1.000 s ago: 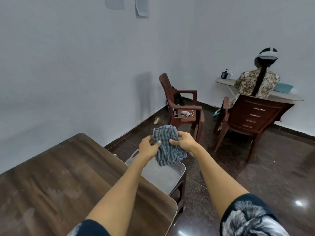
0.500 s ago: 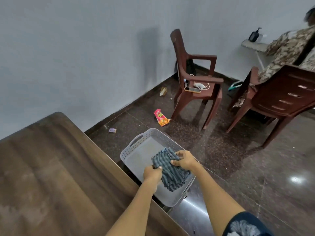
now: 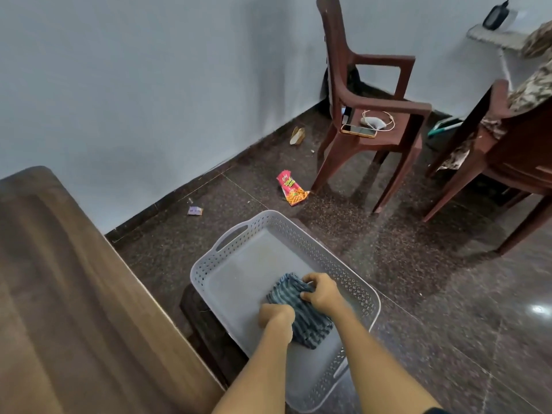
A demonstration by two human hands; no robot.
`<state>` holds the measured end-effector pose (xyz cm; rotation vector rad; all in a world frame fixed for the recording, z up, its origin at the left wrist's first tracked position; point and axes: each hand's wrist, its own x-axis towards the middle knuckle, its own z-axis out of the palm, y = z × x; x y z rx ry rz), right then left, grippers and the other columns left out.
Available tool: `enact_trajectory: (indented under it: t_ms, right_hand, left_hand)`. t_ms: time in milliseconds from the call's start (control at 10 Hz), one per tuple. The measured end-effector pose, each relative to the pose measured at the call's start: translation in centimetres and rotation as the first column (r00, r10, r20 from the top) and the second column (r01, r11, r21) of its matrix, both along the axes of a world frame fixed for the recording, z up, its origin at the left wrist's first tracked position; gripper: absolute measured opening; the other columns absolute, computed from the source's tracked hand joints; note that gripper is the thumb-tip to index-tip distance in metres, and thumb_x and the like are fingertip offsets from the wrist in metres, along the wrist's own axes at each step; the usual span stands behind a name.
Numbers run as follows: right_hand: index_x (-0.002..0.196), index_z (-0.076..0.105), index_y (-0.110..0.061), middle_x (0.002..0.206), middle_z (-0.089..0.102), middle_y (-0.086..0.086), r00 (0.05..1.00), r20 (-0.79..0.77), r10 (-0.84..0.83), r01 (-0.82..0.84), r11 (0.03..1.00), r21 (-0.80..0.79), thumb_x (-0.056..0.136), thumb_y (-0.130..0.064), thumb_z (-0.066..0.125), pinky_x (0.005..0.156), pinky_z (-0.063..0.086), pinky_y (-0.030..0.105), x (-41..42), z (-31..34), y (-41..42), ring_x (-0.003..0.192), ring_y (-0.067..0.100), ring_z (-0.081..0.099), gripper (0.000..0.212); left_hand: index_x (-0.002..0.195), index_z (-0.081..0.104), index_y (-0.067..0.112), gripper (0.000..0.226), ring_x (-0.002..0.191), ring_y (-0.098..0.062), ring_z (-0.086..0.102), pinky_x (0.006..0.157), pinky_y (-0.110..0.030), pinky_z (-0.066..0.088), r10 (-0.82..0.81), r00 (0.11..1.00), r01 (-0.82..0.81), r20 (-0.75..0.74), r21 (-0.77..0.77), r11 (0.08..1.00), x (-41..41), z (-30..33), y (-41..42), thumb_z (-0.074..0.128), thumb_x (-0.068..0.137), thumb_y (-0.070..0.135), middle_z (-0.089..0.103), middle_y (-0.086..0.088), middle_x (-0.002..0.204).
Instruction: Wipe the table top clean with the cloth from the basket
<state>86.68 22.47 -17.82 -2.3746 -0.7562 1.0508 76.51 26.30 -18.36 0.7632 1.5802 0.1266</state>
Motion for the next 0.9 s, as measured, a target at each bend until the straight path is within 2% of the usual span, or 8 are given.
enact_trajectory:
  t_ms: [200,300,400,500,600,700,800,900]
  right_hand:
    - [0.131,0.05,-0.023,0.134,0.054,0.005,0.987,0.148,0.057,-0.056,0.998,-0.013,0.09,-0.006,0.051,0.102,0.043,0.042,-0.4,-0.6,0.3,0.121,0.027,0.052,0.044]
    - [0.141,0.038,-0.022,0.147,0.039,0.004,0.959,0.259,0.119,-0.111,0.993,-0.043,0.091,-0.01,0.049,0.117,0.022,0.042,-1.1,-0.3,-0.6,0.136,0.024,0.035,0.052]
    - [0.148,0.023,-0.02,0.158,0.015,0.004,0.939,0.301,0.164,-0.14,0.985,-0.101,0.094,-0.007,0.044,0.119,0.001,0.043,-1.6,0.9,-1.3,0.147,0.025,0.006,0.06]
    - [0.15,0.016,-0.02,0.16,0.008,0.002,0.933,0.286,0.217,-0.182,0.973,-0.142,0.094,-0.002,0.041,0.119,0.0,0.044,-2.1,2.7,-1.7,0.147,0.026,-0.001,0.064]
    - [0.151,0.011,-0.018,0.16,0.006,0.002,0.912,0.305,0.273,-0.224,0.957,-0.187,0.094,0.001,0.038,0.119,-0.001,0.045,-2.9,4.7,-2.2,0.147,0.026,-0.003,0.067]
    - [0.151,0.004,-0.014,0.16,0.001,0.004,0.904,0.304,0.302,-0.244,0.945,-0.217,0.094,-0.001,0.04,0.119,-0.001,0.046,-4.1,7.4,-2.4,0.147,0.028,-0.007,0.07]
    - [0.151,-0.001,-0.009,0.16,-0.002,0.008,0.899,0.288,0.329,-0.257,0.93,-0.261,0.096,-0.013,0.043,0.118,-0.002,0.046,-6.0,9.6,-2.6,0.146,0.03,-0.008,0.07]
    - [0.149,-0.004,-0.001,0.159,-0.003,0.015,0.918,0.224,0.328,-0.257,0.92,-0.296,0.098,-0.023,0.041,0.118,-0.004,0.046,-8.1,11.6,-2.6,0.145,0.034,-0.008,0.072]
  left_hand:
    - [0.126,0.047,0.0,0.038,0.109,-0.039,0.056,0.09,-0.045,0.049,-0.07,0.996,0.078,-0.061,0.156,0.985,0.3,0.4,0.0,0.044,0.089,-0.003,0.056,-0.024,0.122]
    - [0.122,0.049,0.004,0.036,0.1,-0.034,0.058,0.087,-0.043,0.052,-0.197,0.976,0.214,-0.094,0.235,0.948,-0.1,1.5,-0.2,0.047,0.086,0.001,0.06,-0.017,0.116]
    - [0.123,0.046,0.005,0.038,0.105,-0.033,0.057,0.093,-0.042,0.049,-0.341,0.924,0.376,-0.171,0.261,0.889,-0.7,3.2,-0.2,0.05,0.085,0.005,0.058,-0.015,0.121]
    - [0.143,0.022,0.003,0.06,0.128,-0.031,0.042,0.103,-0.035,0.037,-0.49,0.828,0.554,-0.273,0.266,0.789,-1.3,5.7,0.1,0.049,0.09,0.008,0.038,-0.013,0.144]
    - [0.148,0.006,0.006,0.071,0.139,-0.027,0.026,0.112,-0.039,0.029,-0.605,0.718,0.694,-0.344,0.291,0.658,-2.5,8.0,0.3,0.049,0.091,0.011,0.02,-0.01,0.155]
    - [0.149,-0.005,0.01,0.074,0.145,-0.023,0.01,0.116,-0.045,0.016,-0.71,0.521,0.853,-0.473,0.286,0.436,-4.0,11.1,0.0,0.045,0.095,0.02,0.006,-0.006,0.158]
    - [0.149,-0.007,0.012,0.069,0.145,-0.022,0.002,0.118,-0.046,0.005,-0.687,0.305,0.952,-0.659,0.238,0.193,-5.9,14.1,-0.2,0.039,0.098,0.025,0.002,-0.005,0.158]
    - [0.149,-0.007,0.013,0.067,0.145,-0.023,-0.001,0.117,-0.047,0.0,-0.629,0.22,0.972,-0.746,0.225,0.073,-8.0,17.1,-0.4,0.034,0.099,0.03,0.003,-0.005,0.158]
